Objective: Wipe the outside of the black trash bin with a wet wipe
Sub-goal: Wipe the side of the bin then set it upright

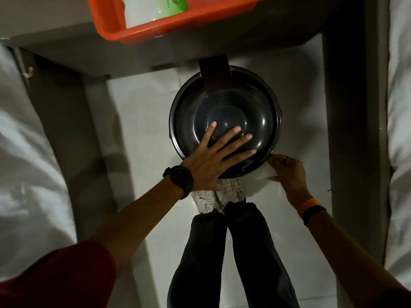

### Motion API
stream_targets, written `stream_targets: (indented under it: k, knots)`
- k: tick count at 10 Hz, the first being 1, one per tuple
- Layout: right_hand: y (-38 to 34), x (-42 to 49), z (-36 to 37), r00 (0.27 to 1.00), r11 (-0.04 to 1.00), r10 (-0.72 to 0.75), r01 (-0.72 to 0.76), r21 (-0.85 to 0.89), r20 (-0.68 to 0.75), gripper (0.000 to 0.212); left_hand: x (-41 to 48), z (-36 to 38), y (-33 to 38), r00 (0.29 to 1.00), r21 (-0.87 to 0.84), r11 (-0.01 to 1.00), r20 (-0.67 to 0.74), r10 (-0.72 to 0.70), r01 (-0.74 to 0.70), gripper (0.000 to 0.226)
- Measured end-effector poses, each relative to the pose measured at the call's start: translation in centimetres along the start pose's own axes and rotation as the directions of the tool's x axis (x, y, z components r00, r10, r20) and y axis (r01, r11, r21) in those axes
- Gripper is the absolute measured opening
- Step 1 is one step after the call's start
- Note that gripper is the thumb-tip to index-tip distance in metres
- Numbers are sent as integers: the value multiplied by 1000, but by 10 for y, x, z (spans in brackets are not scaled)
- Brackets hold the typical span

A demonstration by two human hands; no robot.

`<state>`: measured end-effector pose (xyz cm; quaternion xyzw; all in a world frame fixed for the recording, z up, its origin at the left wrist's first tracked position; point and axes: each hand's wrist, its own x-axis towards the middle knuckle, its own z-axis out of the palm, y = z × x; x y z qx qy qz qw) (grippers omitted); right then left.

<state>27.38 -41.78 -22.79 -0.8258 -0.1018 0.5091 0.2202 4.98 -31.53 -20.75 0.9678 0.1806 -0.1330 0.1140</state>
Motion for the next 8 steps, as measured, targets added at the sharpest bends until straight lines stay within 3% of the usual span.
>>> stream_targets:
  k: [1, 2, 3, 4, 5, 6, 7, 8]
  knots:
    - [18, -30, 7, 999, 997, -39, 37, -67, -35, 29, -28, -28, -4, 919, -415, 873, -177, -353, 256, 88]
    - [23, -50, 13, 999, 994, -23, 19, -107, -43, 32, -47, -53, -16, 773, -627, 705, -247, -584, 332, 68]
    - [17, -77, 22, 997, 974, -49, 35, -224, -55, 20, -68, -91, -42, 566, -769, 585, -371, -736, 258, 51]
    - [1, -92, 28, 993, 956, -99, 78, -283, -60, 15, -78, -118, -59, 431, -831, 530, -421, -798, 168, 45]
    - [-34, -93, 40, 966, 941, -255, 240, -239, -33, 17, -85, -152, -79, 287, -905, 418, -380, -879, 82, 45]
    - [-57, -80, 53, 948, 926, -319, 316, -208, 21, 22, -84, -167, -89, 267, -912, 403, -370, -890, 79, 46]
    - [-100, -50, 68, 960, 932, -275, 279, -232, 53, 24, -77, -181, -94, 278, -885, 442, -393, -877, 144, 47]
    - [-85, -45, 54, 958, 896, -283, 278, -347, 37, 18, -64, -194, -103, 342, -828, 486, -387, -856, 280, 55]
